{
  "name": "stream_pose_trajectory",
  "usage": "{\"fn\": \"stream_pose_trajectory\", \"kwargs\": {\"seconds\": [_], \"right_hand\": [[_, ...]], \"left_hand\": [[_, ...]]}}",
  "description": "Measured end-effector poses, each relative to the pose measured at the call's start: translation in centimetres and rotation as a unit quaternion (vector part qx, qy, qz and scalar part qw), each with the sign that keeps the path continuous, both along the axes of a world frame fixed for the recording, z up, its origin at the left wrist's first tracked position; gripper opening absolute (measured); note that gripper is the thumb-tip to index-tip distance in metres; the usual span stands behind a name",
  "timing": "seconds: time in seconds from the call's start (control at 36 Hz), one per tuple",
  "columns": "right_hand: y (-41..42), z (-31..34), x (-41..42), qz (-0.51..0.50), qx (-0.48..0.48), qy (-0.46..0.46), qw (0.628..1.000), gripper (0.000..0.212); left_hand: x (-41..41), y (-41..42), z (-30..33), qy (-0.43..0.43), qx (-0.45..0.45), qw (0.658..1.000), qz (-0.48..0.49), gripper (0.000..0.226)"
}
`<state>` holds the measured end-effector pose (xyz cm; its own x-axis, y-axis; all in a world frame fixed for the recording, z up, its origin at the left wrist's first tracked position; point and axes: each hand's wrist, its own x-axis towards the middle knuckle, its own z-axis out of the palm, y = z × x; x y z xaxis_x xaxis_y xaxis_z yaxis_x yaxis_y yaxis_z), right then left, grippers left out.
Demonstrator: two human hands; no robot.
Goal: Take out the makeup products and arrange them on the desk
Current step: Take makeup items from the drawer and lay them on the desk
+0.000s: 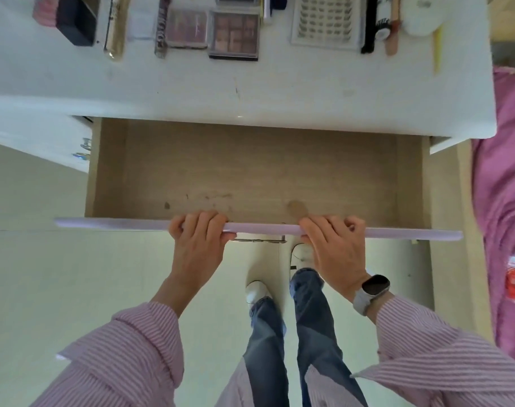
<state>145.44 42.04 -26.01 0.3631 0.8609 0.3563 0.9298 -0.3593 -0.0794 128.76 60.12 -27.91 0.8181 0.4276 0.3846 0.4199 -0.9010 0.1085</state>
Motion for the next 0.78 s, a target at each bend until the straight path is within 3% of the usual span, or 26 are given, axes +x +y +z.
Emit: {"fn": "stream_pose_trajectory", "kwargs": {"seconds": [0.22,0.39,0.53,0.64,0.78], "right_hand": [[4.3,0.0,4.2,-0.011,0.028,-0.019,0.999,0.019],[4.6,0.0,7.0,0.039,-0.044,-0.080,0.995,0.049],[4.8,0.1,8.0,0.054,-0.077,-0.102,0.990,0.055],[4.9,0.1,8.5,0.077,-0.069,-0.122,0.987,0.049],[5.0,0.5,7.6,0.079,-0.009,-0.055,0.995,0.026]], "left_hand": [[4.1,4.9,1.1,-0.004,0.004,1.000,-0.025,0.031],[5.4,5.5,0.9,0.064,0.071,0.995,-0.022,0.056],[5.4,5.8,0.3,0.077,0.100,0.992,-0.020,0.060],[5.8,5.7,0.1,0.052,0.108,0.993,-0.022,0.053],[5.6,5.7,0.6,-0.010,0.065,0.997,-0.044,0.023]]}}
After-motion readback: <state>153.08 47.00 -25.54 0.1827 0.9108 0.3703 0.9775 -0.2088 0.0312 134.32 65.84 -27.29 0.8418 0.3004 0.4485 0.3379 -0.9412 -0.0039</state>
